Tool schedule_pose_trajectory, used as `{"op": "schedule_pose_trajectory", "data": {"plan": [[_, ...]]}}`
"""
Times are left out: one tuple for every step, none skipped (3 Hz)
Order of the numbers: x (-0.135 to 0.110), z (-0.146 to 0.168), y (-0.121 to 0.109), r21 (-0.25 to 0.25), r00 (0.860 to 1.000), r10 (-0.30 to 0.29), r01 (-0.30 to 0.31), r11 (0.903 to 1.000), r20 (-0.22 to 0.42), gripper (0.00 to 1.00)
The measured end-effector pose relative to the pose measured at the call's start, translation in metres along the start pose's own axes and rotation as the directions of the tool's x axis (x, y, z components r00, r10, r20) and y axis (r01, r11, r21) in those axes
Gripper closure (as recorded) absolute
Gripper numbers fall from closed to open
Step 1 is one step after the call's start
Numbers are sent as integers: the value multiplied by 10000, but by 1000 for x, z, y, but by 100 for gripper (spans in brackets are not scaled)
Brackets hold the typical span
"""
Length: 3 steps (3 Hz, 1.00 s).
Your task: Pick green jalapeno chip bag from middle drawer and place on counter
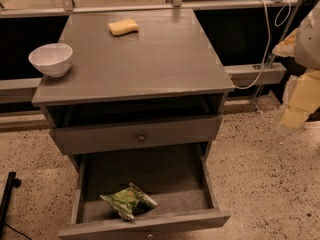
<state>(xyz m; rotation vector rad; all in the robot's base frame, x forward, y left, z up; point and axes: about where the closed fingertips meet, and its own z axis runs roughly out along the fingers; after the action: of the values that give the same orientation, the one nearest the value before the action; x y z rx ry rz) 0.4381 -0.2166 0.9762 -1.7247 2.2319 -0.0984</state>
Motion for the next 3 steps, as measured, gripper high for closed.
{"op": "schedule_pose_trajectory", "data": {"plan": [[0,0,0,0,10000,0,0,10000,0,0],[-9,26,8,-177,9977,-147,159,9997,656,0],[-36,119,65,-1172,9501,-731,1134,9866,3031,0]]}}
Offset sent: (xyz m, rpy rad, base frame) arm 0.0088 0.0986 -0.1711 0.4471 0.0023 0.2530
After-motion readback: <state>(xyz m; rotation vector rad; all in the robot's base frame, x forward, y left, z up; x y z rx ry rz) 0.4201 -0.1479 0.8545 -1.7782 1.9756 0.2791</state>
